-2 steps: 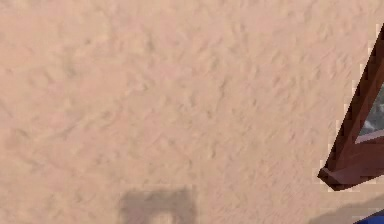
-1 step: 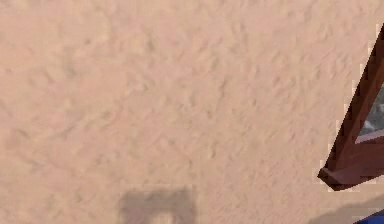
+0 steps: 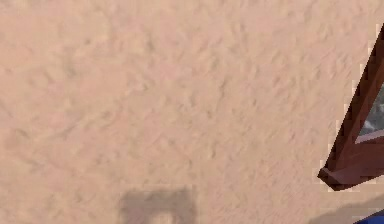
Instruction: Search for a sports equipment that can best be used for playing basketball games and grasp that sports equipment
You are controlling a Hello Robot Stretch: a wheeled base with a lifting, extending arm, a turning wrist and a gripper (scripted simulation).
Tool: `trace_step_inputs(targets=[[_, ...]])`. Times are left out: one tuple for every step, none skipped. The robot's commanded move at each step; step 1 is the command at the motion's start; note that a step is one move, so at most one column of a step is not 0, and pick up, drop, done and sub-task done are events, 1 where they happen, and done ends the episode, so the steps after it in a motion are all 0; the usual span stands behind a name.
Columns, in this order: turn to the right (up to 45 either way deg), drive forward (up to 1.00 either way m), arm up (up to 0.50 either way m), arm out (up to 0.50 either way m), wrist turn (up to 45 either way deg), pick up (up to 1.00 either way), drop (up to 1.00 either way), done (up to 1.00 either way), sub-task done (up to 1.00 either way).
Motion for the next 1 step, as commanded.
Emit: trace_step_inputs(targets=[[0.0, 0.00, 0.00, 0.00, 45.0, 0.00, 0.00, 0.00, 0.00]])
